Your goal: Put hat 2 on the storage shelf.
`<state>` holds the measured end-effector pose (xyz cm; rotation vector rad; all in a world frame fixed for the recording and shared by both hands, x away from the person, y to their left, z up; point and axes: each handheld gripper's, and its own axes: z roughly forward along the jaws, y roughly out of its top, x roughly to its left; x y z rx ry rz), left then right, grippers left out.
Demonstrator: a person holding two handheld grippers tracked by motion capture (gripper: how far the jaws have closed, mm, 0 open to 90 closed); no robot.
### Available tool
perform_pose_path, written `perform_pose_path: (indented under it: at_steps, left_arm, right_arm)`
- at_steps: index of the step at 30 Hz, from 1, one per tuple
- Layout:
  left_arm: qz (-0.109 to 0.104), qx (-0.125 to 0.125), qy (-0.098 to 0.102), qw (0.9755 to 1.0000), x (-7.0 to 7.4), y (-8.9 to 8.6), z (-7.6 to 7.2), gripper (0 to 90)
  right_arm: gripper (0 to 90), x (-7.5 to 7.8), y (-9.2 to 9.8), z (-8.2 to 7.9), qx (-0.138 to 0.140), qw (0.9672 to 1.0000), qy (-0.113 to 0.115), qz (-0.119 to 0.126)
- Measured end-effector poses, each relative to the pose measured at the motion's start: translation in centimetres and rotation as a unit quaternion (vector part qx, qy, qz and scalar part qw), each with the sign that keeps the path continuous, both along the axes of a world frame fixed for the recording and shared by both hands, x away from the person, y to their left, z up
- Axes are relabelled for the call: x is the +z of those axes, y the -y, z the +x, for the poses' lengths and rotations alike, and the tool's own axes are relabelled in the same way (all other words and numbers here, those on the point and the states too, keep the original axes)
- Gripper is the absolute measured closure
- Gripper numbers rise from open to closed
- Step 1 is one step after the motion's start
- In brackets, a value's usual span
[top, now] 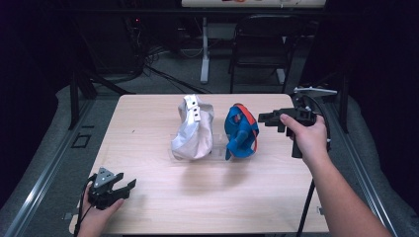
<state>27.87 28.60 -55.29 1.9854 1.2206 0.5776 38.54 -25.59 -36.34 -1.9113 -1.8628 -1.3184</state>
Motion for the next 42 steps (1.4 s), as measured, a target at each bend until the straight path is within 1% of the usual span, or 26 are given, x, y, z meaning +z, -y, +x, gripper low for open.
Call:
perform_pose_path:
  at_steps: [3,5,7,8,10,13,14,16,21,25,26,27,29,30,31,33,34,35,36,37,38,39,40,41,42]
  left_arm:
    - [0.0,0.0,-0.003,1.0,-0.1,0.1,0.0,44.1]
    - [0.003,0.0,-0.006,1.0,-0.1,0.2,0.0,44.2]
    - [0.002,0.0,-0.008,1.0,-0.1,0.2,0.0,44.1]
    - [0.002,0.0,-0.008,1.0,-0.1,0.2,0.1,44.1]
    - [0.004,-0.001,-0.009,1.0,-0.1,0.2,0.1,44.2]
    - [-0.001,0.003,-0.004,1.0,-0.3,0.2,0.1,44.1]
    - [0.0,0.004,-0.005,1.0,-0.3,0.1,0.1,44.2]
    - [-0.002,0.006,-0.006,1.0,-0.3,0.1,0.2,44.1]
    - [0.001,0.007,-0.01,0.9999,-0.4,0.0,0.2,44.2]
    - [0.0,0.01,-0.012,0.9999,-0.6,-0.1,0.3,44.1]
    - [0.001,0.011,-0.016,0.9998,-0.5,-0.1,0.3,44.2]
    - [-0.004,0.015,-0.011,0.9998,-0.7,-0.1,0.4,44.1]
    - [-0.002,0.017,-0.013,0.9998,-0.8,-0.4,0.4,44.2]
    - [-0.002,0.019,-0.017,0.9997,-0.8,-0.5,0.5,44.2]
    - [-0.004,0.021,-0.015,0.9997,-0.9,-0.6,0.5,44.1]
    - [-0.008,0.027,-0.019,0.9994,-1.0,-0.9,0.6,44.2]
    - [-0.01,0.03,-0.021,0.9993,-1.1,-1.0,0.7,44.1]
    - [-0.011,0.031,-0.024,0.9992,-1.1,-1.1,0.7,44.1]
    - [-0.008,0.031,-0.028,0.9991,-1.0,-1.2,0.6,44.1]
    - [-0.014,0.035,-0.02,0.9991,-1.2,-1.2,0.7,44.2]
    - [-0.014,0.035,-0.021,0.9991,-1.1,-1.2,0.7,44.1]
    - [-0.013,0.035,-0.022,0.9991,-1.1,-1.2,0.7,44.2]
    - [-0.013,0.035,-0.022,0.999,-1.2,-1.3,0.7,44.1]
    - [-0.013,0.036,-0.023,0.999,-1.2,-1.3,0.7,44.2]
    - [-0.013,0.036,-0.024,0.999,-1.2,-1.3,0.7,44.2]
  right_arm:
    - [56.8,-0.6,0.0,-0.8,0.005,1.0,0.005,-0.005]
    - [56.3,-1.0,0.0,-1.3,0.006,0.9999,0.008,-0.004]
    - [55.8,-1.7,0.1,-2.0,0.008,0.9998,0.017,-0.01]
    - [55.3,-1.9,0.0,-2.3,0.003,0.9998,0.02,-0.006]
    - [54.9,-2.5,0.1,-3.0,0.0,0.9995,0.029,-0.011]
    - [53.8,-3.7,0.1,-4.1,0.002,0.9992,0.035,-0.017]
    - [53.4,-4.2,0.2,-4.5,0.004,0.9991,0.038,-0.019]
    - [52.7,-5.0,0.3,-5.3,-0.005,0.9986,0.047,-0.022]
    - [52.3,-7.1,0.3,-7.1,0.003,0.9974,0.06,-0.039]
    - [54.2,-8.3,0.5,-8.4,0.002,0.9969,0.07,-0.037]
    - [54.8,-8.7,0.6,-8.7,0.0,0.9965,0.074,-0.039]
    - [55.1,-8.9,0.6,-8.9,-0.001,0.9962,0.076,-0.043]
    - [55.9,-9.5,0.7,-9.5,0.0,0.9955,0.076,-0.058]
    - [56.0,-10.0,0.6,-9.7,0.002,0.9957,0.075,-0.055]
    - [55.8,-10.4,0.6,-9.8,0.006,0.9959,0.071,-0.055]
    - [54.8,-11.2,0.5,-10.0,0.005,0.996,0.068,-0.058]
    - [54.1,-11.7,0.5,-10.1,-0.001,0.9955,0.074,-0.059]
    - [53.2,-12.2,0.4,-10.3,-0.004,0.9951,0.082,-0.054]
    - [53.1,-12.5,0.4,-10.4,-0.003,0.9945,0.09,-0.054]
    - [53.2,-12.8,0.3,-10.5,-0.003,0.9944,0.092,-0.051]
    - [53.2,-13.3,0.1,-10.7,0.0,0.9945,0.096,-0.044]
    - [53.2,-13.6,0.0,-10.7,-0.001,0.9946,0.095,-0.043]
    - [53.2,-14.1,-0.1,-10.9,-0.005,0.9944,0.099,-0.038]
    - [53.2,-14.4,-0.2,-11.0,-0.016,0.9938,0.105,-0.034]
    - [53.3,-14.7,-0.2,-11.1,-0.021,0.9939,0.104,-0.03]
